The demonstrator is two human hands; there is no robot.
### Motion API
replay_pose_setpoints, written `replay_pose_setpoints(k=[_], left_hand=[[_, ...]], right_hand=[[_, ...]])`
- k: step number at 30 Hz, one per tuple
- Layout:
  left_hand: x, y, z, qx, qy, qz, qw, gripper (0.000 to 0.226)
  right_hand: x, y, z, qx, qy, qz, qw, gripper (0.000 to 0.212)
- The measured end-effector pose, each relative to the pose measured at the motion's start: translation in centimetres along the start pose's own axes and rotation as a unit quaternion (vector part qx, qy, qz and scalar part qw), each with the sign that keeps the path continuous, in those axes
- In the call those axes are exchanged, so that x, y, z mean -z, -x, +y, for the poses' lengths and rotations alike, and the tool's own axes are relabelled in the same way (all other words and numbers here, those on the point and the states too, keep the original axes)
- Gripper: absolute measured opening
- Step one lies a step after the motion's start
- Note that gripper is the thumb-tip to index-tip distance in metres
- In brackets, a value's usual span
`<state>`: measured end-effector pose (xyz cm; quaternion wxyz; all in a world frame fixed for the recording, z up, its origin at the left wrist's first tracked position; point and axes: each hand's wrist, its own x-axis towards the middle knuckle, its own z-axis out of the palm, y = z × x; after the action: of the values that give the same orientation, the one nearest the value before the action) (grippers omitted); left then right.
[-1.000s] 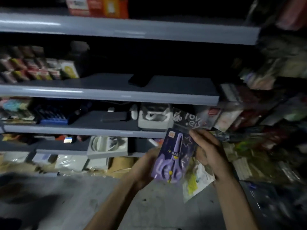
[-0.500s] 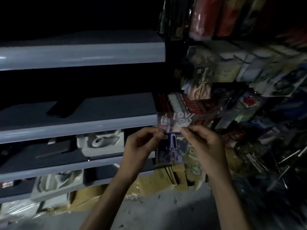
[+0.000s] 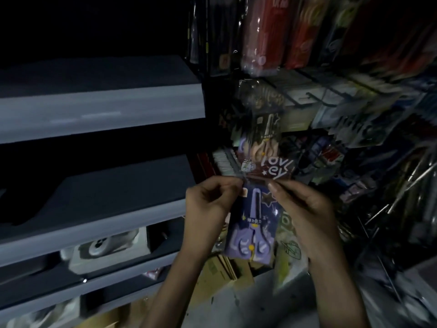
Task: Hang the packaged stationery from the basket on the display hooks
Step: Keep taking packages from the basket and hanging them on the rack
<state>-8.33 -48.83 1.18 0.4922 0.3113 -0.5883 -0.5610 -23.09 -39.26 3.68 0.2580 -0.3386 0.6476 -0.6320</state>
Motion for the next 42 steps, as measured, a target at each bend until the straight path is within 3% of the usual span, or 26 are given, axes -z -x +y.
replay_pose_setpoints(k=[7,13,17,24,30,42], left_hand=[[-4.1,-1.7,-0.8,0.028,0.033,0.012,0.999,0.015],[-9.4,-2.9,-2.2,0.048,0.034,0.064,0.996,0.017],[-12.5,-3.3,-2.8,0.025,-0.016,0.086,0.996,0.014],[-14.2,-5.4,-0.3,-0.038,-0.053,0.183,0.981,0.03],[-15.2,-6.5,1.9,-0.054,-0.075,0.165,0.982,0.019],[-15.4,-5.1,4.6,-0.094,-0.036,0.104,0.989,0.021]], right_hand=[[2.1,-4.6,0.7,-0.026,-0.017,0.018,0.999,0.01],[6.6,-9.8,1.3,-0.006,-0.009,-0.078,0.997,0.008],[9.3,-13.0,2.0,0.021,0.01,-0.135,0.991,0.011],[11.1,-15.8,3.1,0.036,0.007,-0.146,0.989,0.009],[10.7,-16.4,3.4,0.037,-0.011,-0.156,0.987,0.011],[9.7,-17.2,3.8,0.028,-0.046,-0.19,0.98,0.006]])
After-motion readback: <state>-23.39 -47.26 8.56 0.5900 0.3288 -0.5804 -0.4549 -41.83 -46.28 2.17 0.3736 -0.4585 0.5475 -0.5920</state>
